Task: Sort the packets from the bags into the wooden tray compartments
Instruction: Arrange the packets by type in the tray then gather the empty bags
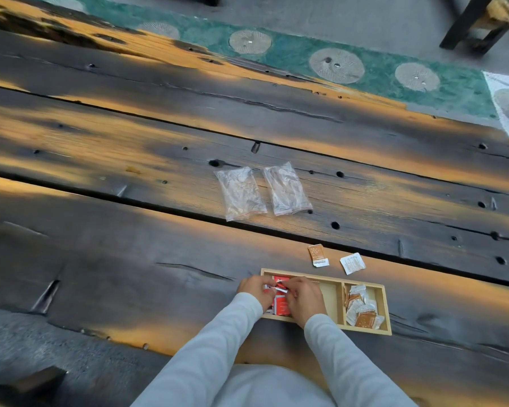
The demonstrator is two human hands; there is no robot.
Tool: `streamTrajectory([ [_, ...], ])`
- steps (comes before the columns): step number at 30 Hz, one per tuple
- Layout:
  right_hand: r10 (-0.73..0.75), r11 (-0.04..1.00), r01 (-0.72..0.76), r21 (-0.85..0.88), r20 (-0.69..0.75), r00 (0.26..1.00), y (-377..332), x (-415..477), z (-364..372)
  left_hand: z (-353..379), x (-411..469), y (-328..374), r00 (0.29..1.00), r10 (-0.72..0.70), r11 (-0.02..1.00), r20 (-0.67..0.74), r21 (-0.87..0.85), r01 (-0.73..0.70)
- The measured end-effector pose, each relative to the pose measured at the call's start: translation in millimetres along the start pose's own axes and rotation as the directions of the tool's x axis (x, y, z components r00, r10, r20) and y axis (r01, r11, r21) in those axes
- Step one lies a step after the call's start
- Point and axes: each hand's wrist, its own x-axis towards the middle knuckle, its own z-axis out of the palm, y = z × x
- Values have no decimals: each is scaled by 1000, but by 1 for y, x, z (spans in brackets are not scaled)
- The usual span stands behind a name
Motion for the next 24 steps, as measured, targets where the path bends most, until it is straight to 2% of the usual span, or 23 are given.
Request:
streamTrajectory([
  [8, 86, 995, -87, 58, 20, 996, -15, -10, 19, -9, -7, -13, 971, 189, 925, 149, 306, -227],
  [12, 121, 992, -123, 38, 58, 991, -19, -16, 23, -10, -8, -15, 956, 224, 884, 191, 374, -282],
  [19, 47, 999, -47, 8, 56, 997, -16, -22, 23, -6, -7, -16, 954, 241, 866, 177, 404, -294],
  [24, -9, 1000, 7, 22, 73, 997, -10, -18, 13, 4, -10, -16, 969, 233, 888, 83, 387, -247],
])
